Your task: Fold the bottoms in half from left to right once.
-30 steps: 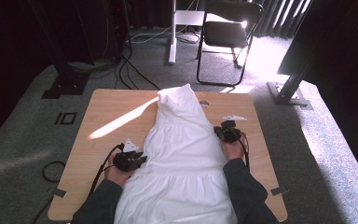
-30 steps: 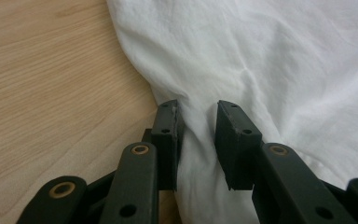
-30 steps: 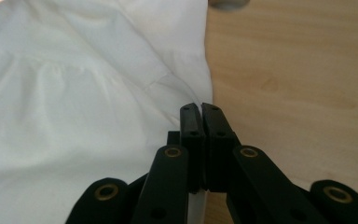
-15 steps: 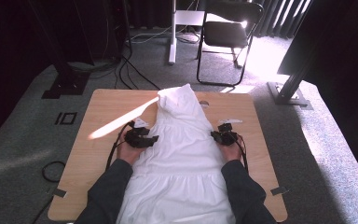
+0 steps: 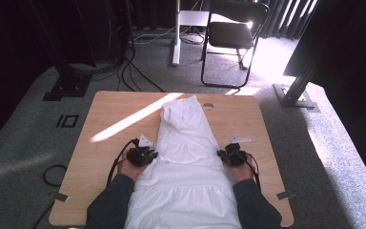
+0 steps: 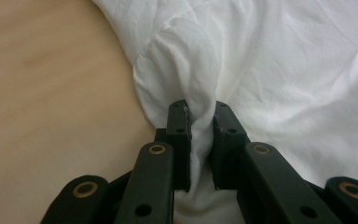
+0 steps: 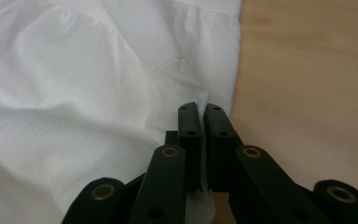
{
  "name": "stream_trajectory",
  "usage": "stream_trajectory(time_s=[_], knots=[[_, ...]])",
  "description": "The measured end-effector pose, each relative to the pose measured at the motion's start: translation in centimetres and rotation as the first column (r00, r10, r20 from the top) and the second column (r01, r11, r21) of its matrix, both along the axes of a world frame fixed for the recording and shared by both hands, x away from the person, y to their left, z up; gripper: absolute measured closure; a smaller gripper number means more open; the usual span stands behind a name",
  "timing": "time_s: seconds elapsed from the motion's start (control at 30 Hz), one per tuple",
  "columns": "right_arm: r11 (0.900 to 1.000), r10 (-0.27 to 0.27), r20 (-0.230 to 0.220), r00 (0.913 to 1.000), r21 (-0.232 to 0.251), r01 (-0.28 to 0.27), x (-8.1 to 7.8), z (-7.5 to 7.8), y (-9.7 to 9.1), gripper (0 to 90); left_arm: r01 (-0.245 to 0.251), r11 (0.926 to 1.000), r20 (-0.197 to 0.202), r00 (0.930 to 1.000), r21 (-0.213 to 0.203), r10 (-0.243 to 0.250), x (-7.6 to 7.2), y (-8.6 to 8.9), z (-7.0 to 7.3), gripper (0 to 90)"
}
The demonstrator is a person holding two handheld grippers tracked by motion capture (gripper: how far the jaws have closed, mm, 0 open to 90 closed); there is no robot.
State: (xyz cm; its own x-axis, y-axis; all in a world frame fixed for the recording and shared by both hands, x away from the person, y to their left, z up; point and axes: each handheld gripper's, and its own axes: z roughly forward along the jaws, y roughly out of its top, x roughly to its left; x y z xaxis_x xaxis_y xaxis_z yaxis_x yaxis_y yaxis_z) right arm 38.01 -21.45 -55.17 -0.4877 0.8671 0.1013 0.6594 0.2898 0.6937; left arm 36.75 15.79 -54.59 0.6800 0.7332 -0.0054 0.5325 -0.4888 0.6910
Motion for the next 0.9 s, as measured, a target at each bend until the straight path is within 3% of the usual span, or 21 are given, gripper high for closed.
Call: stream_trajectory(time_s=[0.1,0.2,0.23,0.3,0.37,0.47,0.6,0.67,0.73,0.8,0.83,0.87,0.9], knots=[[0.9989,0.045,-0.004,0.9990,-0.010,-0.045,-3.3,0.0,-0.1,85.7,0.023,0.9997,0.005,0.9997,-0.002,-0.023,-2.7,0.6,-0.1,80.3],[0.9973,0.074,-0.026,0.9969,-0.007,-0.074,-5.3,0.1,-0.1,85.1,0.038,0.9990,0.018,0.9991,0.025,-0.039,-4.0,0.6,-0.1,80.0],[0.9968,0.078,-0.038,0.9962,-0.015,-0.079,-5.7,0.2,0.0,82.3,0.038,0.9990,0.018,0.9991,0.025,-0.039,-4.0,0.6,-0.1,80.0],[0.9967,0.060,0.001,0.9982,-0.055,-0.060,-5.9,0.8,0.2,69.2,0.040,0.9983,0.030,0.9987,0.042,-0.041,-4.1,0.3,-0.1,79.2],[0.9982,0.050,0.058,0.9970,-0.037,-0.048,-5.4,1.8,0.5,59.2,0.042,0.9991,0.016,0.9990,0.007,-0.042,-3.8,0.6,-0.2,78.9],[0.9949,0.098,0.130,0.9866,0.011,-0.100,-3.8,3.7,1.8,53.0,0.041,0.9991,0.021,0.9989,0.003,-0.041,-3.8,0.5,-0.3,78.6],[0.9825,0.186,0.118,0.9753,-0.023,-0.185,-0.8,4.3,5.4,51.3,0.038,0.9991,0.020,0.9991,-0.017,-0.037,-3.7,0.7,-0.4,78.3],[0.9676,0.252,0.092,0.9633,-0.020,-0.252,0.4,3.9,7.3,45.4,0.036,0.9987,0.016,0.9992,-0.035,-0.036,-3.7,0.8,-0.5,78.1],[0.9562,0.283,0.066,0.9569,-0.098,-0.276,1.3,3.0,9.1,44.4,0.035,0.9985,0.016,0.9993,-0.042,-0.035,-3.7,0.9,-0.6,78.1],[0.9473,0.268,0.084,0.9598,-0.205,-0.246,2.2,2.3,9.6,61.5,0.035,0.9986,0.015,0.9993,-0.040,-0.034,-3.7,0.9,-0.5,78.1],[0.9570,0.222,0.099,0.9701,-0.213,-0.197,2.8,2.3,9.2,68.8,0.034,0.9986,0.017,0.9993,-0.040,-0.034,-3.7,0.9,-0.5,78.1],[0.9705,0.174,0.099,0.9798,-0.186,-0.153,3.4,2.3,8.5,74.7,0.035,0.9987,0.020,0.9992,-0.038,-0.034,-3.8,0.9,-0.5,78.2],[0.9884,0.088,0.093,0.9917,-0.132,-0.076,4.4,2.6,7.0,78.7,0.034,0.9987,0.019,0.9993,-0.038,-0.033,-3.8,0.8,-0.5,78.3]])
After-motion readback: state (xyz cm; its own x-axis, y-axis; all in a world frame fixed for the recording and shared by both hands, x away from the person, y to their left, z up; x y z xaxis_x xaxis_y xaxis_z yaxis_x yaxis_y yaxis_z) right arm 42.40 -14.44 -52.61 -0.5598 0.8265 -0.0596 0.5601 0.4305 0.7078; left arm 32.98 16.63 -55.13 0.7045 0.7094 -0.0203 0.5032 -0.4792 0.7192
